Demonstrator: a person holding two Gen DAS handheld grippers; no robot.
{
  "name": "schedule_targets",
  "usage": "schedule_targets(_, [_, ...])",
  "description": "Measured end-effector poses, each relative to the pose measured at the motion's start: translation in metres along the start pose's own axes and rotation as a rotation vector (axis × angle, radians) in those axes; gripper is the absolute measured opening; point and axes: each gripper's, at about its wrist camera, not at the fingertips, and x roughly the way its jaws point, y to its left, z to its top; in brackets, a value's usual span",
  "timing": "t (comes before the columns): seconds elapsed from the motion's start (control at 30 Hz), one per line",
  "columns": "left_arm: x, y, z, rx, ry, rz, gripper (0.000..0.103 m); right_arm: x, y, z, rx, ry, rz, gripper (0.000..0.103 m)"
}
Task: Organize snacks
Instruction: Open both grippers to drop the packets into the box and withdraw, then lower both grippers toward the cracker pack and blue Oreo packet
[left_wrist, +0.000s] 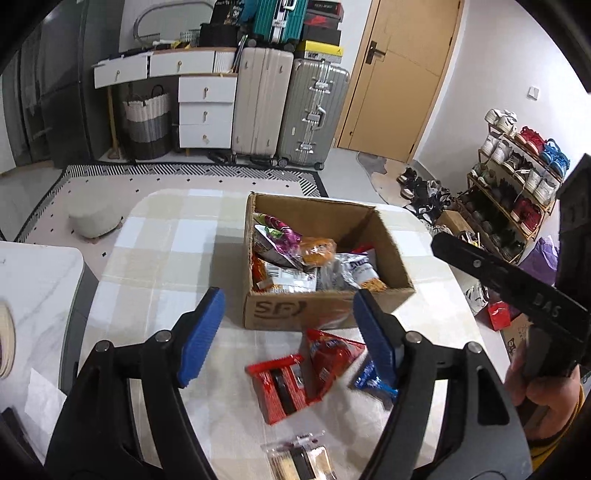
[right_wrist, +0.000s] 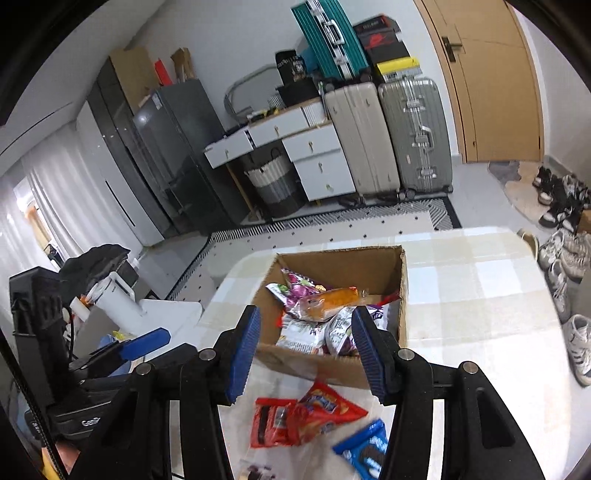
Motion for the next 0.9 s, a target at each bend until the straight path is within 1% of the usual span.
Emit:
schedule_targets(0.07, [-0.016,-0.007,-0.007,0.01,-0.024,0.002,0.077,-0.016,0.007,-0.005,-0.011,-0.02,0.007,0.053])
schedule_targets(0.2, [-0.044,-0.019,-0.02,0.031,-0.049,0.002,0.078,-0.054,0.024,-0.017,-0.051,-0.076,0.022,0.053])
schedule_targets(0.23, [-0.05,-0.022,-0.023,0.036,-0.055,0.004,0.078,-0.062,0.027,-0.02,-0.059,-0.09,0.025,0.055])
schedule_targets(0.3, [-0.065,-0.028,-0.03,0.044,-0.072,0.011,0.08,-0.08,0.034,-0.027,-0.074,-0.125,0.034,0.065])
schedule_targets(0.4, [-0.088,-0.036,-0.042,0.051,-0.098,0.017,0.082,-0.111,0.043,-0.039,-0.104,-0.189,0.048,0.066])
schedule_targets(0.47, [-0.1,-0.041,-0.049,0.056,-0.109,0.017,0.082,-0.127,0.049,-0.046,-0.123,-0.215,0.053,0.067])
schedule_targets(0.53, [-0.112,-0.045,-0.058,0.06,-0.121,0.017,0.082,-0.146,0.055,-0.056,-0.142,-0.249,0.058,0.073])
schedule_targets(0.57, [-0.121,-0.048,-0.063,0.061,-0.131,0.016,0.083,-0.154,0.056,-0.061,-0.145,-0.263,0.06,0.078])
schedule_targets(0.6, [-0.127,-0.047,-0.067,0.062,-0.139,0.017,0.084,-0.161,0.057,-0.066,-0.146,-0.279,0.061,0.081])
schedule_targets(0.77, [-0.16,-0.051,-0.09,0.061,-0.183,0.021,0.085,-0.196,0.063,-0.096,-0.159,-0.328,0.075,0.082])
schedule_targets(0.87, [-0.177,-0.05,-0.106,0.056,-0.206,0.02,0.086,-0.209,0.067,-0.112,-0.17,-0.351,0.079,0.089])
schedule_targets(0.9, [-0.184,-0.05,-0.113,0.055,-0.208,0.017,0.086,-0.214,0.068,-0.118,-0.171,-0.362,0.082,0.089])
